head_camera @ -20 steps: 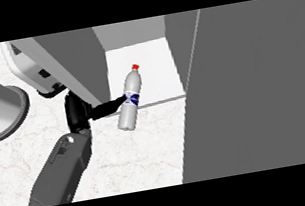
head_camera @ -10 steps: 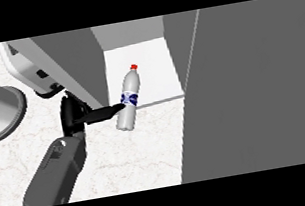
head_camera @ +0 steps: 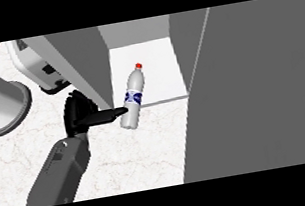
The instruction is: Pick up the bottled water, place it into the cabinet and close the cabinet
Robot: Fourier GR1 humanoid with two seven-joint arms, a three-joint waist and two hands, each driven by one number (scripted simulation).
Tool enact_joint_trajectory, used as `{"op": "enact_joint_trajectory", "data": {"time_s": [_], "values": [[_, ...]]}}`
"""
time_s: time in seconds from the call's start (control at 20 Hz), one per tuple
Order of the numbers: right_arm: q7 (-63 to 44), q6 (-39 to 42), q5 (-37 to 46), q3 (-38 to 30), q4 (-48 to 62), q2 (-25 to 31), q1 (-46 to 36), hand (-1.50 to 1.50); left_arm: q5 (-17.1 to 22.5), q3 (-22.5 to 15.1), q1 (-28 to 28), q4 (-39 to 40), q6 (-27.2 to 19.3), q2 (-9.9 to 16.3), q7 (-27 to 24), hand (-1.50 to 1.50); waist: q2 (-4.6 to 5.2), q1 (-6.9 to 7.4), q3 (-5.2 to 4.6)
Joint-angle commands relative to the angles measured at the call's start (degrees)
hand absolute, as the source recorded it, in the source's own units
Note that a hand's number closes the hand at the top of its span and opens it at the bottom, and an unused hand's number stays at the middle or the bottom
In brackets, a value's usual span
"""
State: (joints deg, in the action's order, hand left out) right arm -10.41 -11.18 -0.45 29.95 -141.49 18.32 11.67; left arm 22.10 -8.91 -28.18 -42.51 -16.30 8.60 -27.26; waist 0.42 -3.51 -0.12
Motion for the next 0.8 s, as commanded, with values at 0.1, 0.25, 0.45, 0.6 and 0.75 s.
{"op": "enact_joint_trajectory", "data": {"time_s": [0.1,0.25,0.45,0.6,0.75], "values": [[-0.2,0.1,0.4,0.1,-0.9,0.5,0.8,-1.5,1.8,-3.5,-8.8,-8.4,5.9,-8.2,-0.3,1.5,-1.2,0.25,0.12],[-0.9,-0.6,1.6,-0.8,-2.5,1.3,1.8,-1.5,3.4,-2.1,-6.7,-9.6,9.6,-5.7,0.3,1.5,-1.4,1.51,0.11],[-3.9,3.0,2.2,-1.3,-3.3,6.1,-0.2,-1.5,2.6,-3.8,-4.4,-11.1,8.6,-8.0,0.4,1.5,-1.48,2.88,0.06],[-3.9,5.3,3.3,1.2,-3.0,8.8,0.9,1.5,2.0,-4.7,-1.4,-12.7,8.9,-7.9,-0.6,1.5,-1.71,3.1,0.09],[-6.9,5.9,3.4,3.5,-3.0,9.2,-0.3,1.5,2.2,-6.1,4.8,-17.7,12.8,-4.7,-0.5,1.5,-1.5,4.74,0.05]]}}
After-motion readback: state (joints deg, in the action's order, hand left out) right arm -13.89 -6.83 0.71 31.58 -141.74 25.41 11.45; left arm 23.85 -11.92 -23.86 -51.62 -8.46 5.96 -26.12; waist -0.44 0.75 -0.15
